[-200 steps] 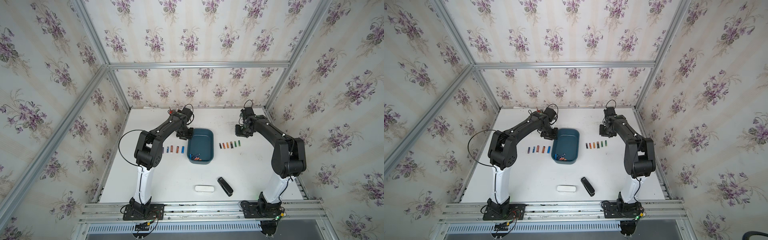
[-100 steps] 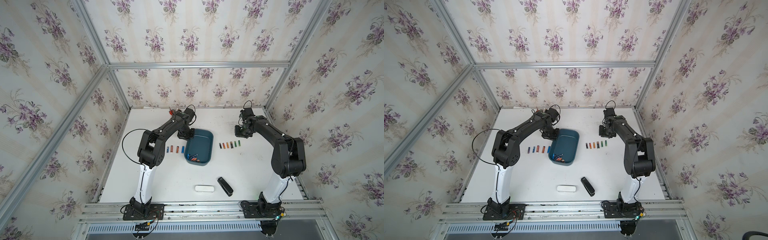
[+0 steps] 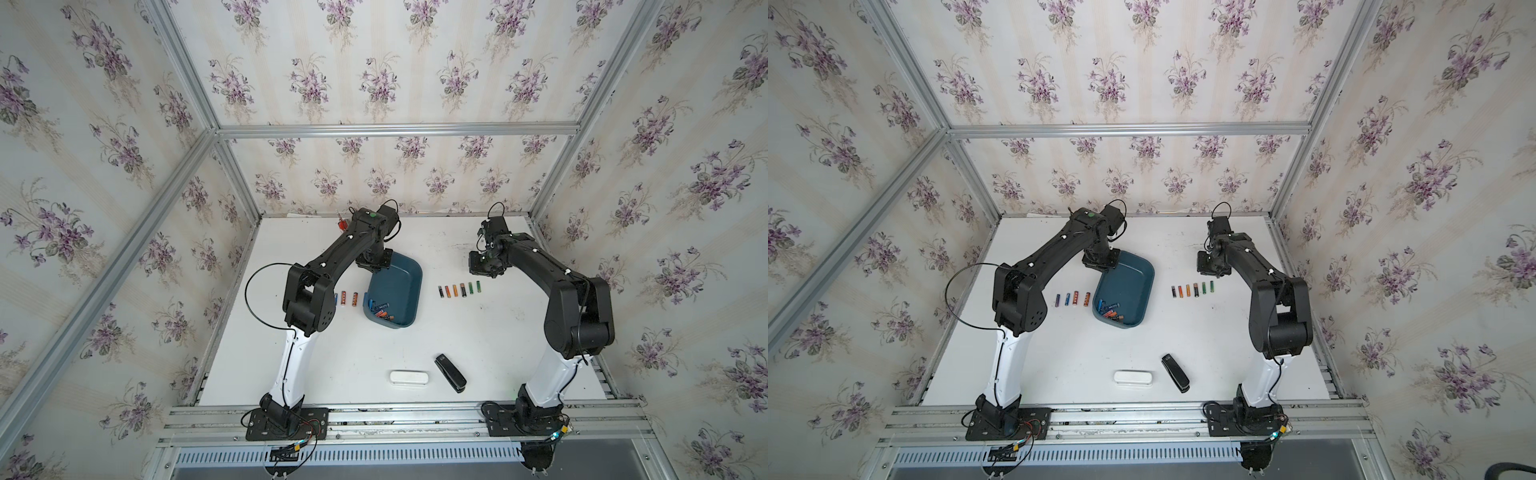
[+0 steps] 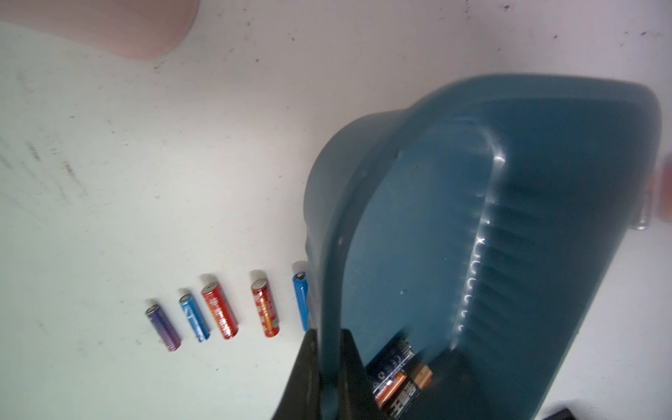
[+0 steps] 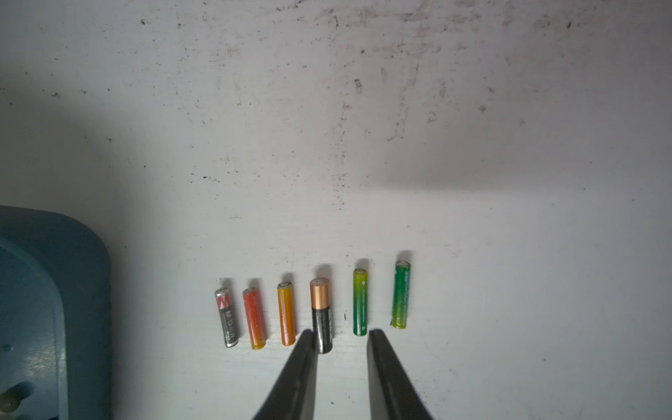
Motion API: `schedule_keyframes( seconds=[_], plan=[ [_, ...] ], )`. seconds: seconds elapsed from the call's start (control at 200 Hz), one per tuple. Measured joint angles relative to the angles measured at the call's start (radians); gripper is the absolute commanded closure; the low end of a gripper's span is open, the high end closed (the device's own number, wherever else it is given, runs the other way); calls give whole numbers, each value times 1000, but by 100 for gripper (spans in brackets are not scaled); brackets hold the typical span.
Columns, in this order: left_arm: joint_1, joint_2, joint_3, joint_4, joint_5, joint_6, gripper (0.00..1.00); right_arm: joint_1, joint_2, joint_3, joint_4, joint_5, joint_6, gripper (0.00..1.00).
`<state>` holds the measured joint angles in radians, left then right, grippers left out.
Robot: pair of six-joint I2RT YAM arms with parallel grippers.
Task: Take the batteries out of the storage box
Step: Adjust the storage box at the center of the board.
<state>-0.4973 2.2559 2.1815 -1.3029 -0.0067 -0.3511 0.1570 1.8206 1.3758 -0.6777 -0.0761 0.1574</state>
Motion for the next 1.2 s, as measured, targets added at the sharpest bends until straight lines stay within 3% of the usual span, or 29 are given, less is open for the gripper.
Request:
schedule_keyframes(
  seconds=[0.19,0.315,0.46,0.639,0.824,1.029,1.199],
  plan=[
    [0,23,85,-99,-68,0,100,6,-10,-10,-1,-19,4,71],
    [10,39,103,-116,3,3,100,6,-13,-10,-6,-23,4,71],
    [69,22,-8,-40,294,-16,100,7,-27,-7,-31,-26,9,71],
    [132,-33,-201,177,716,-145,100,8,-51,10,-39,-31,27,71],
    [144,-37,-249,365,981,-277,100,8,-47,42,-46,-40,44,71],
    [146,-38,-294,449,1072,-346,100,10,-24,80,-53,-40,46,71],
    [145,-27,-234,341,972,-281,100,10,0,114,-67,-42,45,71]
  ],
)
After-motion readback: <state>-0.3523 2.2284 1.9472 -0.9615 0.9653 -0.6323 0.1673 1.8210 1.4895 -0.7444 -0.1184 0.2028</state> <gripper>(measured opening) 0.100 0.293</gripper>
